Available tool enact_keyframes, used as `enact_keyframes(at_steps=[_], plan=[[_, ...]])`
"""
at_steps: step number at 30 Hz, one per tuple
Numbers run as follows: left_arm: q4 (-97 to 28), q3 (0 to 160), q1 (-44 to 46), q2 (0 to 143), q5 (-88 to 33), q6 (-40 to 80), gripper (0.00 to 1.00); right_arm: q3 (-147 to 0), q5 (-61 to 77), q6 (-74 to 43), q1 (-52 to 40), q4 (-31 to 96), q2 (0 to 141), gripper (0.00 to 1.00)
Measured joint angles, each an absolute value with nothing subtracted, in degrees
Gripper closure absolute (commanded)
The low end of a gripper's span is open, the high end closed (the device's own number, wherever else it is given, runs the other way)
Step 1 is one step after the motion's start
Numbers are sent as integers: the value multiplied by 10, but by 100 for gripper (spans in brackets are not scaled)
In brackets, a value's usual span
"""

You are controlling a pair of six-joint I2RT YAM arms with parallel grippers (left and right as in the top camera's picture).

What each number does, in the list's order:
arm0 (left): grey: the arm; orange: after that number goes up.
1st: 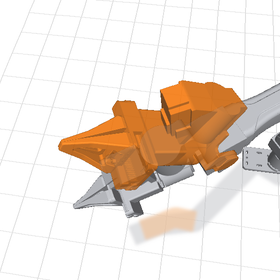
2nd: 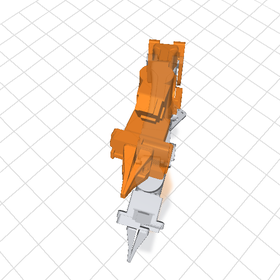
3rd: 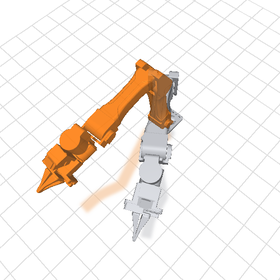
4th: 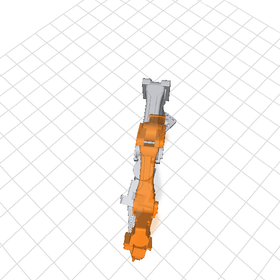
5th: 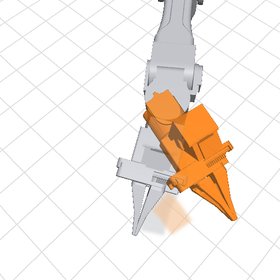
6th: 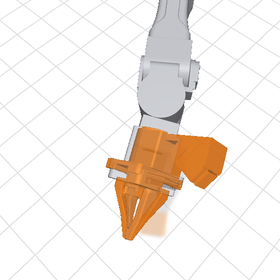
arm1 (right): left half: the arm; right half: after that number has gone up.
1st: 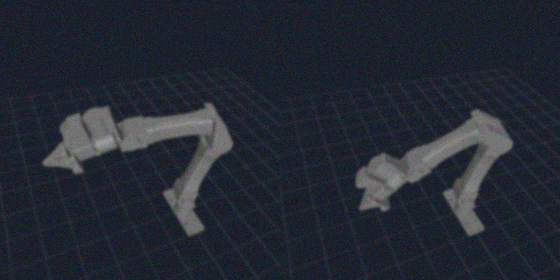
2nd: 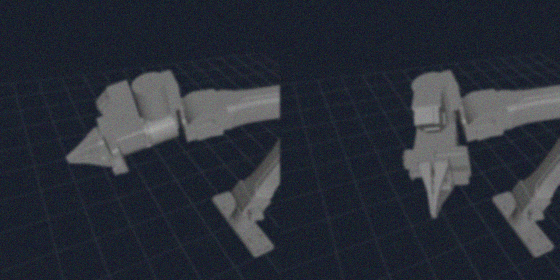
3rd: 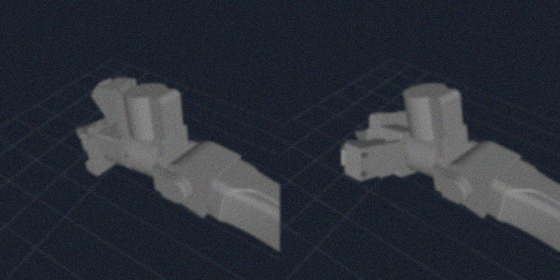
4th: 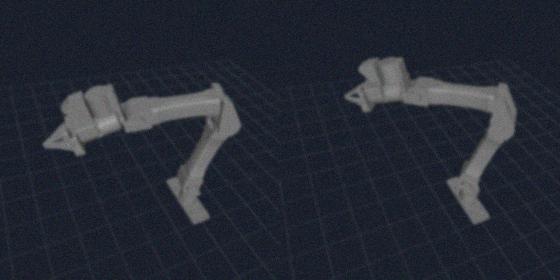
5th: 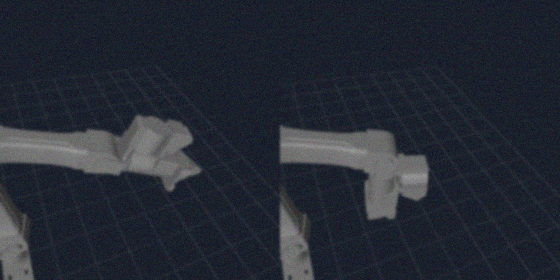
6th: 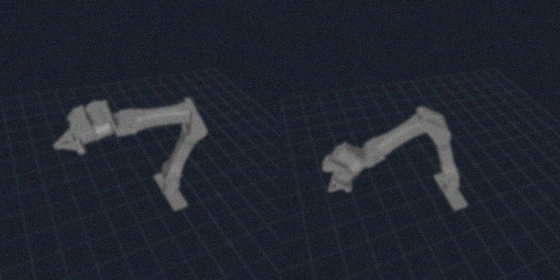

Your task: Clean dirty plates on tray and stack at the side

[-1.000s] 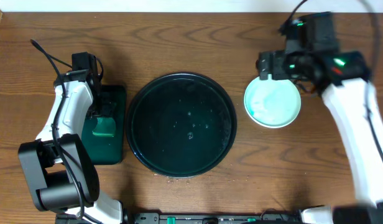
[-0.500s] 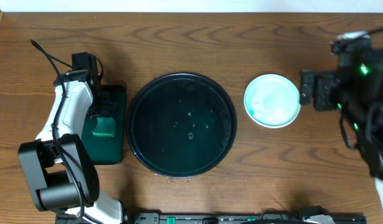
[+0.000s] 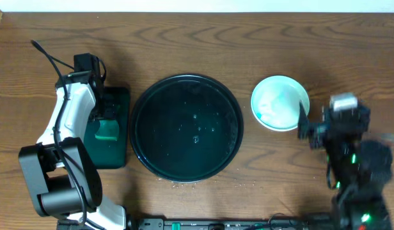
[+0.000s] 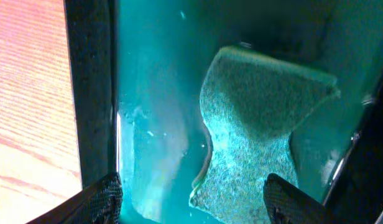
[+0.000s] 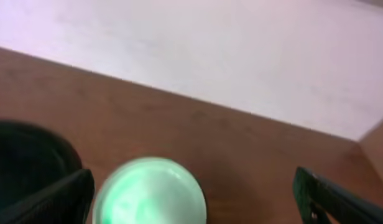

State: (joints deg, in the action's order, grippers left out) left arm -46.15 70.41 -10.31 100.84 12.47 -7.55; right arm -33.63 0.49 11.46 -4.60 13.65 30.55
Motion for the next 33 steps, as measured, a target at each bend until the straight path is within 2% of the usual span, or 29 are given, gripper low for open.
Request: enact_keyframes(at_steps=[5,13,33], plan=[[-462,704,-103,1008,124,-76,27,-150,35,126,-34,22,160,1],[-462,704,-103,1008,124,-76,27,-16,70,126,-27,7,40,1],[-462,704,-103,1008,124,-76,27,-5,95,126,-16,33,10,1]])
